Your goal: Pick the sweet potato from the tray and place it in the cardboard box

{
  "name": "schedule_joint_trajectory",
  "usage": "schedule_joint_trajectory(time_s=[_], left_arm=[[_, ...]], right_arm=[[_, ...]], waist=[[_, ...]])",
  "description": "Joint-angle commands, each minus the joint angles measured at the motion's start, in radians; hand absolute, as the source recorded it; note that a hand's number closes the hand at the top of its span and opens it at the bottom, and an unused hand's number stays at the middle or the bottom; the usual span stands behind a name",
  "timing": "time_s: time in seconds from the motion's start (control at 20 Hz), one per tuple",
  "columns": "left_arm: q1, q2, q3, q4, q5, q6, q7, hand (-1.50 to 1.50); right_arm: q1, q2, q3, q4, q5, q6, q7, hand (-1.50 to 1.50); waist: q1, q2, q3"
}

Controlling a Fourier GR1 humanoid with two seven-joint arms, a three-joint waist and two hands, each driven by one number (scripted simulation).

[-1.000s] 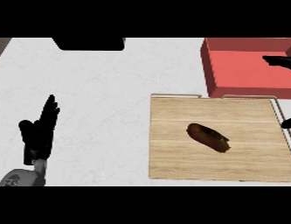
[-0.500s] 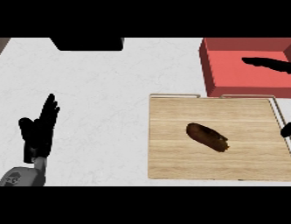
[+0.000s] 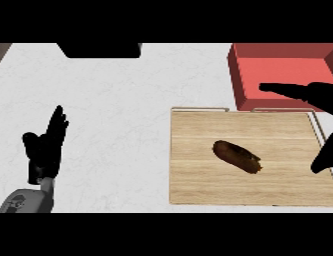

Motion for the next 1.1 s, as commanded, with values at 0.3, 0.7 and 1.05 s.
schedule_joint_trajectory(time_s=[0.3,0.7,1.05], left_arm=[[0.014,-0.044,0.038,0.006,-0.047,-0.027,-0.012,0.0],[0.018,-0.063,0.052,-0.051,-0.09,-0.032,0.054,0.0],[-0.019,-0.093,0.1,0.041,-0.103,-0.076,-0.019,0.0]], right_arm=[[0.093,0.157,0.003,-0.117,0.112,0.04,0.145,-1.5],[0.069,0.263,-0.039,-0.221,0.097,0.145,0.36,-1.5],[0.068,0.332,-0.055,-0.217,0.157,0.177,0.398,-1.5]], waist=[[0.001,0.001,0.0],[0.003,0.0,0.0],[0.001,0.001,0.0]])
